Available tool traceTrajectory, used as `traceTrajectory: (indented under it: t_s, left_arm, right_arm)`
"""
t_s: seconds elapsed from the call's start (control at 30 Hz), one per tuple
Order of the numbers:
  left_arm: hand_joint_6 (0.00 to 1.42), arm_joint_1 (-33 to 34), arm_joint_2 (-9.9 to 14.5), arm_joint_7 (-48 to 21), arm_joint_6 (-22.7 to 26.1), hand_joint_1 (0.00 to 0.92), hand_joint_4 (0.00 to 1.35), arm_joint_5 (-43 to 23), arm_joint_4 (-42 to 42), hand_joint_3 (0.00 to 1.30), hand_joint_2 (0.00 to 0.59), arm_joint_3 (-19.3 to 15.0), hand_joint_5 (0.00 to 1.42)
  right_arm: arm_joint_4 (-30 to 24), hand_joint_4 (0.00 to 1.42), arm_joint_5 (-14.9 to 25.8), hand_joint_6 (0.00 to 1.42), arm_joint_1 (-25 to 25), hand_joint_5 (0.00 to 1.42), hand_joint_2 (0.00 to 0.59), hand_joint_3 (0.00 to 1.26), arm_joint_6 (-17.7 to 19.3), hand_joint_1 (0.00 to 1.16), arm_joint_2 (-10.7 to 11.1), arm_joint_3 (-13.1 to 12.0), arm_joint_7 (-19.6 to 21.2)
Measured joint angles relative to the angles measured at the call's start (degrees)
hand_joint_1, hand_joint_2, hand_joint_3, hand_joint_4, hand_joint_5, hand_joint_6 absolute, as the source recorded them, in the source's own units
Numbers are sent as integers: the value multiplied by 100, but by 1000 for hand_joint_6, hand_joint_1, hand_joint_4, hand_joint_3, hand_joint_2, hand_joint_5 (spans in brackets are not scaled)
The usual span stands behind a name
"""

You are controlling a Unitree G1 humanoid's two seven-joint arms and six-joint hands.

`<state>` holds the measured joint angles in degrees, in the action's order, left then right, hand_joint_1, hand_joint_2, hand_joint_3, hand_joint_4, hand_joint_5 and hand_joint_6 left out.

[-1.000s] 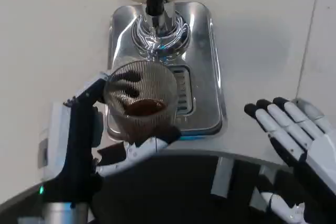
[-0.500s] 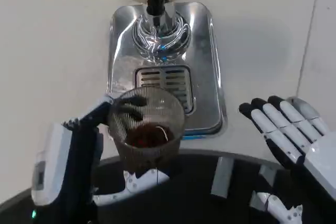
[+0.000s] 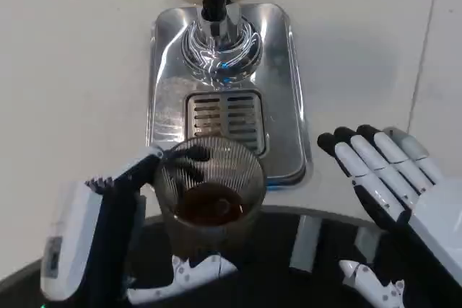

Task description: Grasp the cup under the faucet to collect the drink, then remove the cup.

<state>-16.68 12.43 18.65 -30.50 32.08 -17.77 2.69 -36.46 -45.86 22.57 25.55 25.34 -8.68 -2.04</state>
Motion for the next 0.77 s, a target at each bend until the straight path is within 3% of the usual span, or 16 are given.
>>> traceTrajectory:
  t_s: [0.37, 0.77]
  left_arm:
    - [1424, -112, 49, -1, -138, 673, 1201, 1, -40, 1192, 79, -262, 1319]
    - [1424, -144, -7, -5, -188, 677, 1201, -1, -40, 1192, 79, -223, 1319]
  right_arm:
    - [-41, 0, -55, 0, 368, 0, 540, 0, 69, 102, -181, -21, 165]
    - [-19, 0, -133, 0, 360, 0, 539, 0, 101, 112, -213, 11, 209]
